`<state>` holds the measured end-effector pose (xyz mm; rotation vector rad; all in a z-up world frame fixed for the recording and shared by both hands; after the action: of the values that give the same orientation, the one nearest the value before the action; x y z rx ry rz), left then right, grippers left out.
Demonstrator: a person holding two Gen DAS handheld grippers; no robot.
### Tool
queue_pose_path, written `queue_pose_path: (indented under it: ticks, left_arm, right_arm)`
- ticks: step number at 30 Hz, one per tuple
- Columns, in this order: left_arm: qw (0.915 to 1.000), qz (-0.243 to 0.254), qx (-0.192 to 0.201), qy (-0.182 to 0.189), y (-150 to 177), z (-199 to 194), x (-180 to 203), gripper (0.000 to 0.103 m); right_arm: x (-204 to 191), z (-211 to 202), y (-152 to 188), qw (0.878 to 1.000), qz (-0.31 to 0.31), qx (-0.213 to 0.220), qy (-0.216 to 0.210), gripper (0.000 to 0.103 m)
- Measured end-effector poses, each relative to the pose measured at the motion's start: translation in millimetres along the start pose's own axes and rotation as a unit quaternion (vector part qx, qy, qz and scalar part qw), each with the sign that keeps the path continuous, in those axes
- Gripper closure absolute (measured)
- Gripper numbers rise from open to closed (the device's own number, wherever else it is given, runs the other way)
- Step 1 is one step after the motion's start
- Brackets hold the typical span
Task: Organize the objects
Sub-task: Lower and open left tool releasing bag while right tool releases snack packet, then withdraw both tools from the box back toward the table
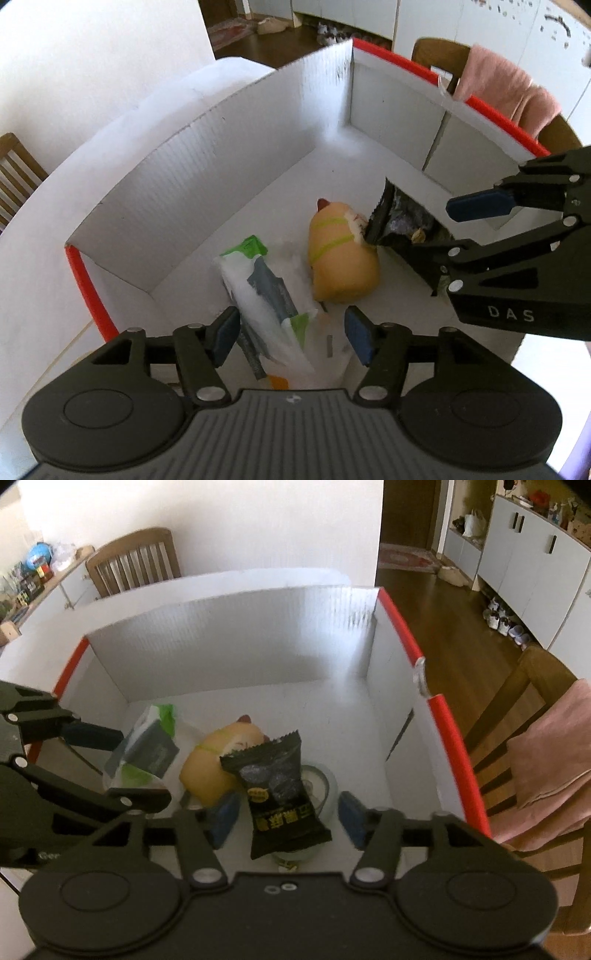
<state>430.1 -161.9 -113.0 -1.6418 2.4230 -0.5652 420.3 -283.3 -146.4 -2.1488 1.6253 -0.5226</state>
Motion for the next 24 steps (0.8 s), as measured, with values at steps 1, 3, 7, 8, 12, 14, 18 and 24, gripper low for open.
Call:
queue_pose_path:
  ticks: [1, 3, 7, 8, 12, 14, 18, 24]
  left_arm:
    - [1.0, -0.004, 0.005, 0.002, 1, -3, -1, 0.042]
    - [0.9998, -0.011, 0.016, 0.006, 4, -10, -1, 0.042]
    - [0.9989, -0.017, 0.042, 0.01, -1, -18, 0, 0.042]
    - [0.9986, -0.02, 0.047, 0.012, 0, -19, -3, 0.042]
    - [0.9969, -0.029, 0.071, 0.021, 5, -37, -2, 0.042]
    - [0.9957, -0.028, 0.085, 0.026, 9, -46, -2, 0.041]
    - [0.993, -0.028, 0.108, 0.037, 15, -63, 1, 0.041]
    - [0.9884, -0.028, 0.138, 0.057, 31, -92, 2, 0.041]
  right_arm:
    - [1, -3, 0, 1.0, 0.001, 0.004, -0.003, 0.041]
    - [3, -10, 2, 1.0, 0.0, 0.011, -0.006, 0.041]
    - [4, -26, 3, 1.0, -0.001, 0.026, -0.012, 0.041]
    - [4, -30, 4, 0.999, 0.0, 0.029, -0.014, 0.041]
    - [2, -47, 6, 0.999, 0.001, 0.045, -0.024, 0.041]
    - [-1, -58, 7, 0.998, 0.0, 0.055, -0.029, 0.041]
    - [-8, -76, 10, 0.997, 0.0, 0.073, -0.033, 0.04]
    - [-23, -99, 18, 0.995, 0.004, 0.093, -0.033, 0.033]
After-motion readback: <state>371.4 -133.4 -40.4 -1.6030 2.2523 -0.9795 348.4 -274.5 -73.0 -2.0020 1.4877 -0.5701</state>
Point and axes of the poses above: each gripper's, at about its wrist camera, not at the fingertips, and z roughly the way its jaws point, x to its right, y to its underside, the point moved 3 cm from there along z, roughly the way its jaws point, and after that the axes turned 10 degrees about y, right-handed, at the moved point
